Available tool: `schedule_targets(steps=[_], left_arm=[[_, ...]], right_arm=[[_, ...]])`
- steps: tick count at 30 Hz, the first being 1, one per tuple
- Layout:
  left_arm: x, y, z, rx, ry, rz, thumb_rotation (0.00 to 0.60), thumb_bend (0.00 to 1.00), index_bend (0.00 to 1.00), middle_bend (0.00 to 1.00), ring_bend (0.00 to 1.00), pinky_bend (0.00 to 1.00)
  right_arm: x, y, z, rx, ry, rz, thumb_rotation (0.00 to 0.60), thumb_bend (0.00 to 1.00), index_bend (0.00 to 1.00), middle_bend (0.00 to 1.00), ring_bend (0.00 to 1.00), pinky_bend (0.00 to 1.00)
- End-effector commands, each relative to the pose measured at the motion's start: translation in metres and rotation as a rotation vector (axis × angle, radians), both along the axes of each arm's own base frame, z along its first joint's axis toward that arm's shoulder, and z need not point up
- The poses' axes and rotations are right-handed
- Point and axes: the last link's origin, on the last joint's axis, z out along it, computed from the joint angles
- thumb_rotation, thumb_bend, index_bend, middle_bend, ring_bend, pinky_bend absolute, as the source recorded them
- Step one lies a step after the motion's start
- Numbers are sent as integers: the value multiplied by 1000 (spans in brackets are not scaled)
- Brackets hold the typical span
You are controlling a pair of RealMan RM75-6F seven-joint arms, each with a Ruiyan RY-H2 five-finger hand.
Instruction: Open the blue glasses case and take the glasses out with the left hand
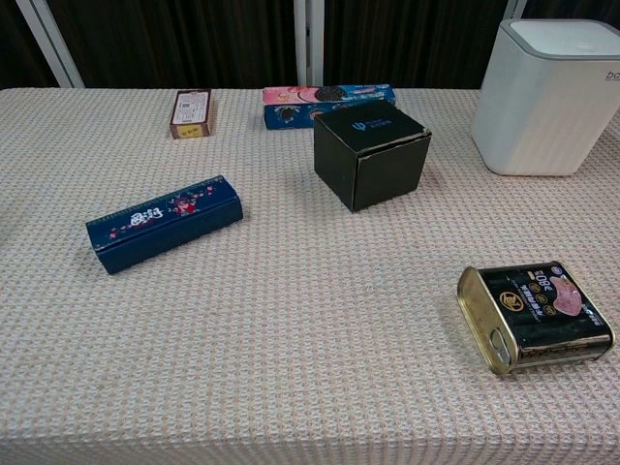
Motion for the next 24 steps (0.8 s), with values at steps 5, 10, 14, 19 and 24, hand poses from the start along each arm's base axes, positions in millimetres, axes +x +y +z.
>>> schedule_targets(steps=[5,10,14,19,24], left_arm=[[1,3,-2,-2,0,6,600,70,16,0,0,4],[6,7,-7,-18,10,-13,600,70,16,0,0,4],[15,13,-13,-43,14,-39,600,70,16,0,0,4],[30,20,-25,-105,0,-70,600,70,15,0,0,4],[45,29,-40,-170,-19,-104,600,69,16,0,0,5]], right_arm=[[-1,-2,0,1,2,-3,600,169,0,0,0,0],[-5,-1,1,4,-1,-13,600,169,0,0,0,0],[-8,-1,1,0,-12,-21,600,169,0,0,0,0],[-9,-2,3,-1,-10,-22,600,169,0,0,0,0],[-12,-3,4,-2,-10,-24,600,169,0,0,0,0]])
